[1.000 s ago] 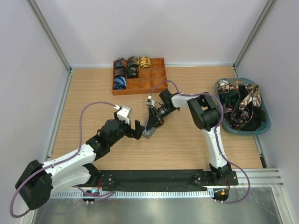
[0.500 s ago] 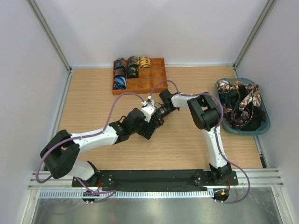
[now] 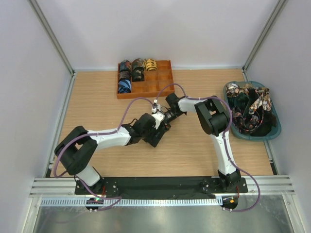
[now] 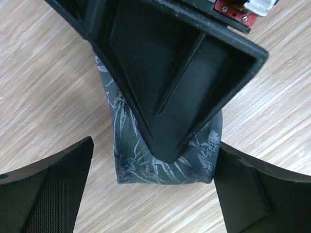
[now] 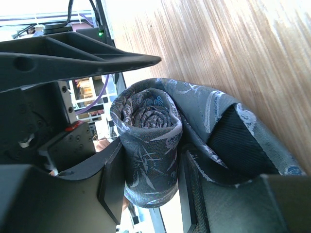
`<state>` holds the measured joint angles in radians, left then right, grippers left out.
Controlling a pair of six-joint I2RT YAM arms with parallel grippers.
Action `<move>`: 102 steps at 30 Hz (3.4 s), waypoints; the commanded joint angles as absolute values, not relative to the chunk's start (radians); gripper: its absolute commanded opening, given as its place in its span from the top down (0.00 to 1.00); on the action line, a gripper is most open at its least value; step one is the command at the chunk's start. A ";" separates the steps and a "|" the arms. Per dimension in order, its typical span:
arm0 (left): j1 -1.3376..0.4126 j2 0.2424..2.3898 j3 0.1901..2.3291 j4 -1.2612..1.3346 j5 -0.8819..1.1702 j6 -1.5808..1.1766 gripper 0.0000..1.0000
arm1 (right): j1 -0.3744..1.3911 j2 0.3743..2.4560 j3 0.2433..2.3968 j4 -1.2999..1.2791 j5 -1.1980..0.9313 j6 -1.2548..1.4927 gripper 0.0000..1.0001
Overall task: Roll the ties
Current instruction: Roll the tie
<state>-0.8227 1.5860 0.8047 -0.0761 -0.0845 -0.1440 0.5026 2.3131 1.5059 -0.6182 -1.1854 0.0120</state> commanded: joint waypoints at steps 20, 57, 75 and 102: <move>-0.816 1.726 0.931 -0.170 -0.072 -0.101 0.35 | 0.499 2.368 1.491 -0.607 -1.008 -0.060 0.62; -0.816 1.838 0.974 -0.253 -0.023 -0.117 0.64 | 0.428 2.287 1.516 -0.575 -1.023 0.097 0.31; -0.818 1.862 0.994 -0.278 -0.006 -0.118 0.68 | 0.304 2.200 1.419 -0.350 -1.035 0.301 0.25; -0.788 2.038 1.284 -0.688 0.103 -0.212 0.71 | 0.390 1.168 0.638 -0.012 -0.166 0.283 0.37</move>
<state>-0.7979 1.9373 1.2903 -0.4770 0.0002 -0.1780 0.2768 1.3506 0.6731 -0.0982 -0.3561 0.3870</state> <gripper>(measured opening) 0.482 0.634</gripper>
